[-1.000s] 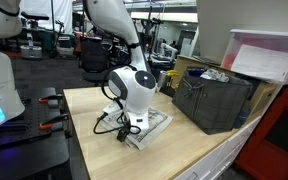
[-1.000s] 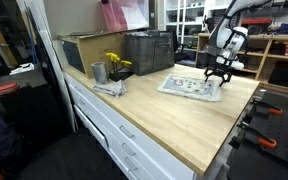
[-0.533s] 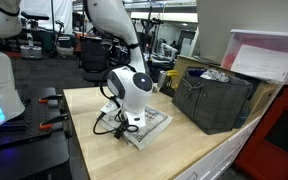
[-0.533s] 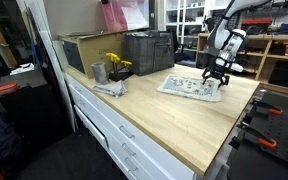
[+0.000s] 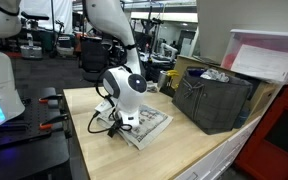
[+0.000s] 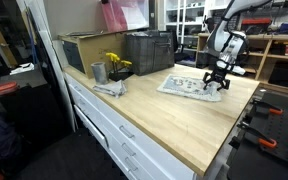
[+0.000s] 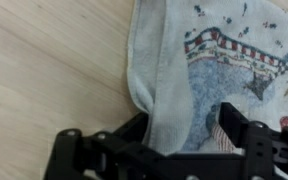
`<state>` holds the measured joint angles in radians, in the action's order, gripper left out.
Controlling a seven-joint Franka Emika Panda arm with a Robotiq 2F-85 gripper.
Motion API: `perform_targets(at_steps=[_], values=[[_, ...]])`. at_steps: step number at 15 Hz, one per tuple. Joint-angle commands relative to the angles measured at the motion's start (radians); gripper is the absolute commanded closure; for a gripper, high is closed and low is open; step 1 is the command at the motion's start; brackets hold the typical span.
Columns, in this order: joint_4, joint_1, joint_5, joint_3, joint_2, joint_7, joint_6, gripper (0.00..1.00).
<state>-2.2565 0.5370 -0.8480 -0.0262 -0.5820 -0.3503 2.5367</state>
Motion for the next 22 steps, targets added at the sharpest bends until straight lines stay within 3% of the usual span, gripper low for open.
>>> perform_targets(at_steps=[1,4,5,7,10,11,12,14,21,22], values=[[-0.045,-0.030,-0.033,-0.027,0.046,-0.020,-0.010,0.49],[-0.052,-0.046,-0.027,-0.041,0.064,-0.012,-0.002,0.72],[-0.055,-0.054,-0.024,-0.047,0.070,-0.009,0.002,0.29],[-0.058,-0.067,-0.021,-0.057,0.078,-0.002,0.009,0.32],[-0.060,-0.091,-0.013,-0.072,0.088,0.013,0.028,0.12],[-0.060,-0.095,-0.014,-0.077,0.090,0.017,0.033,0.10],[-0.058,-0.100,-0.014,-0.082,0.089,0.022,0.039,0.47],[-0.056,-0.107,-0.010,-0.095,0.086,0.033,0.052,0.44],[-0.065,-0.110,0.001,-0.128,0.090,0.069,0.088,0.98],[-0.066,-0.113,0.005,-0.132,0.092,0.077,0.097,1.00]])
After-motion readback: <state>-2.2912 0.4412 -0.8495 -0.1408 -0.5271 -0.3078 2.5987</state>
